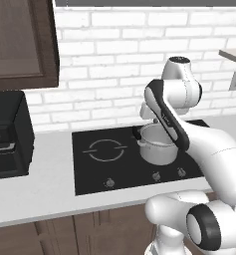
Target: Put the squash and broccoli in the pot. Retrieve the spatula and lightly stir the vegetables in the pot.
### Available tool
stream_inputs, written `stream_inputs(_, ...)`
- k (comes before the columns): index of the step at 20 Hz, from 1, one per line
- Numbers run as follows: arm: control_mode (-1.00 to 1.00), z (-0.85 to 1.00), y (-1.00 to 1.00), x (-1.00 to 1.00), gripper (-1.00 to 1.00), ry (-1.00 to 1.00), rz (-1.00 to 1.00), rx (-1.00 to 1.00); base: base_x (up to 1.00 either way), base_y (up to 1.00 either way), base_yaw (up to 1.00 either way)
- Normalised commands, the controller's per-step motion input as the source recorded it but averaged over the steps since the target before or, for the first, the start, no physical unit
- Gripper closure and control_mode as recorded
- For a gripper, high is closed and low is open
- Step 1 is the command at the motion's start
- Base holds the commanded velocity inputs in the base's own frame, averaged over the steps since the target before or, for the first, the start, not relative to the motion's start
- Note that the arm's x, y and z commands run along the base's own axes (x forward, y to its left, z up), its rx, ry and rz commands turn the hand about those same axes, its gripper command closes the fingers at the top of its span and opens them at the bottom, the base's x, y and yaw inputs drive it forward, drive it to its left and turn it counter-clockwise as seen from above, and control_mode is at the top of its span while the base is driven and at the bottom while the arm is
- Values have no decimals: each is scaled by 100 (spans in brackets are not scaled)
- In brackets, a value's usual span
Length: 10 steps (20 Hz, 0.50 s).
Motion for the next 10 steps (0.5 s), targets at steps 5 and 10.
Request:
stream_inputs(5, -100, 0, -18, -1, -100, 0, 0, 0, 0, 0, 0)
stream_inputs(10, -100, 0, -42, -5, -100, 0, 0, 0, 0, 0, 0)
